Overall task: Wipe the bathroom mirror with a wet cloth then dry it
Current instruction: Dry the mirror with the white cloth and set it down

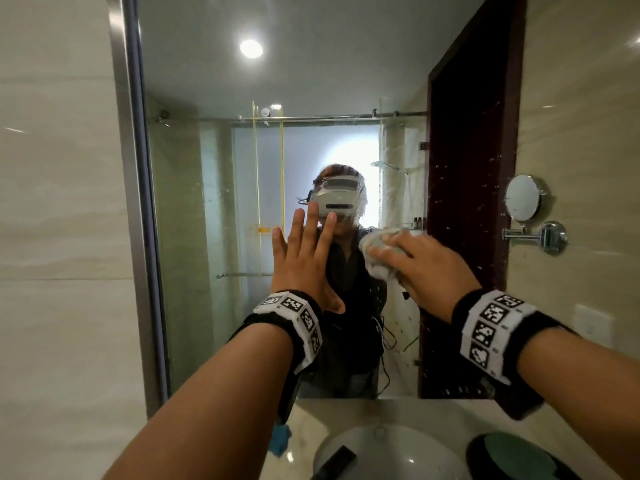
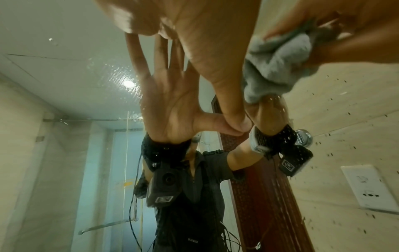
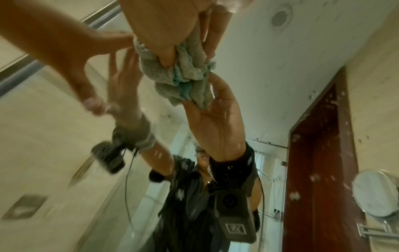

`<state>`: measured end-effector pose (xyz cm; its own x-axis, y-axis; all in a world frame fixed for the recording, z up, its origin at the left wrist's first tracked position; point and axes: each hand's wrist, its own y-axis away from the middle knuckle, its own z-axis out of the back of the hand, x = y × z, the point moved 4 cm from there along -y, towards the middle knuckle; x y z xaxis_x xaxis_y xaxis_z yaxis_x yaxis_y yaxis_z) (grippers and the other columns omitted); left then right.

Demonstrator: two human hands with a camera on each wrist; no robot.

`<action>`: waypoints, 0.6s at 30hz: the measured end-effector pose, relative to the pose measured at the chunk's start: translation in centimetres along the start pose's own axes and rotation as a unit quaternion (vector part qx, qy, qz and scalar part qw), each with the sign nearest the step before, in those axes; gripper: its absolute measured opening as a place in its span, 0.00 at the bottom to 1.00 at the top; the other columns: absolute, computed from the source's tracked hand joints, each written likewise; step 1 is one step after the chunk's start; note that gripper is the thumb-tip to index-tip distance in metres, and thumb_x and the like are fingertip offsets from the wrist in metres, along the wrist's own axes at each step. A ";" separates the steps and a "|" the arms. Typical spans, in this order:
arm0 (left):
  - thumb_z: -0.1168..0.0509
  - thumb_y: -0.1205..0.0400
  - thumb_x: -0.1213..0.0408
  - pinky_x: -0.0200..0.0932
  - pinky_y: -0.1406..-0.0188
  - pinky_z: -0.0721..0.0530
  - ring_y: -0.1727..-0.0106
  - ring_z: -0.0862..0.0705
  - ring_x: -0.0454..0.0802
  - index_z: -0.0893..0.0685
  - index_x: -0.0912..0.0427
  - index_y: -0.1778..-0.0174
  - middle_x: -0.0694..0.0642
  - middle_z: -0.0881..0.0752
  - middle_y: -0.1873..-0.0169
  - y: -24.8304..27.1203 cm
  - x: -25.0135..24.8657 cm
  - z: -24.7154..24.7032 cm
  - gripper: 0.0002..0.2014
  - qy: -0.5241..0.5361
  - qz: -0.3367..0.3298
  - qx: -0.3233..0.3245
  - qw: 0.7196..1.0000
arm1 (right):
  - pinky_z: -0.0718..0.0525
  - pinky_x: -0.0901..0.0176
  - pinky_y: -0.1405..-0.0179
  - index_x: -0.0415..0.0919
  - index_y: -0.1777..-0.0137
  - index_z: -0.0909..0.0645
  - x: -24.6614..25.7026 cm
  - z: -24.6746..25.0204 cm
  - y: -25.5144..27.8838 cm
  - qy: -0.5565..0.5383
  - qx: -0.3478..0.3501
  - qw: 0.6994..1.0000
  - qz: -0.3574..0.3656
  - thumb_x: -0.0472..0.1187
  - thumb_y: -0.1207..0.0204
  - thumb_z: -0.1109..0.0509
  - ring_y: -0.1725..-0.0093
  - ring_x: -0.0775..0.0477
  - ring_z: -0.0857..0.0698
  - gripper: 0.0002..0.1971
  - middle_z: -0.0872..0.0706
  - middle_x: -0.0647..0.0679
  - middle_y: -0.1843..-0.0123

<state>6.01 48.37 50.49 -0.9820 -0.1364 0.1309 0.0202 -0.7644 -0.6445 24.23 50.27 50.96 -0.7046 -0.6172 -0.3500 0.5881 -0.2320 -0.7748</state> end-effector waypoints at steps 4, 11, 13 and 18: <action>0.24 0.44 0.32 0.68 0.23 0.66 0.25 0.80 0.58 0.83 0.50 0.27 0.58 0.80 0.24 -0.3 0.1 -0.3 0.75 -0.002 0.000 0.000 1.000 | 0.20 0.46 0.45 0.46 0.28 0.27 -1.7 2.9 -3.0 -0.074 -0.100 0.979 -0.159 0.34 0.26 0.32 0.43 0.38 0.21 0.25 0.21 0.42 0.38; 0.23 0.45 0.33 0.68 0.22 0.66 0.22 0.77 0.58 0.82 0.49 0.26 0.57 0.79 0.23 -0.3 0.3 -0.4 0.76 0.005 -0.005 -0.011 1.000 | 0.14 0.43 0.56 0.46 0.35 0.19 2.0 -0.3 -1.5 -0.019 -0.047 0.998 -0.033 0.31 0.35 0.24 0.47 0.35 0.18 0.26 0.18 0.42 0.38; 0.23 0.46 0.32 0.68 0.23 0.66 0.22 0.76 0.58 0.83 0.49 0.27 0.57 0.78 0.23 -0.3 0.2 -0.5 0.77 0.006 -0.002 -0.014 1.000 | 0.14 0.47 0.59 0.47 0.41 0.15 3.4 -1.4 0.5 0.020 -0.029 0.998 0.045 0.34 0.40 0.25 0.49 0.37 0.16 0.24 0.15 0.44 0.43; 0.24 0.46 0.31 0.67 0.22 0.66 0.22 0.77 0.59 0.82 0.49 0.26 0.57 0.78 0.23 -0.3 0.1 -0.5 0.77 0.002 0.000 -0.013 1.000 | 0.14 0.54 0.56 0.50 0.45 0.13 2.6 -2.1 3.4 0.021 0.058 0.989 0.131 0.38 0.43 0.19 0.48 0.44 0.14 0.24 0.13 0.49 0.46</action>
<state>5.80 48.86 50.33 -0.9826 -0.1345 0.1283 0.0155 -0.7473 -0.6643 23.60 49.41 46.32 -0.5367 -0.6361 -0.5544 0.7924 -0.1542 -0.5902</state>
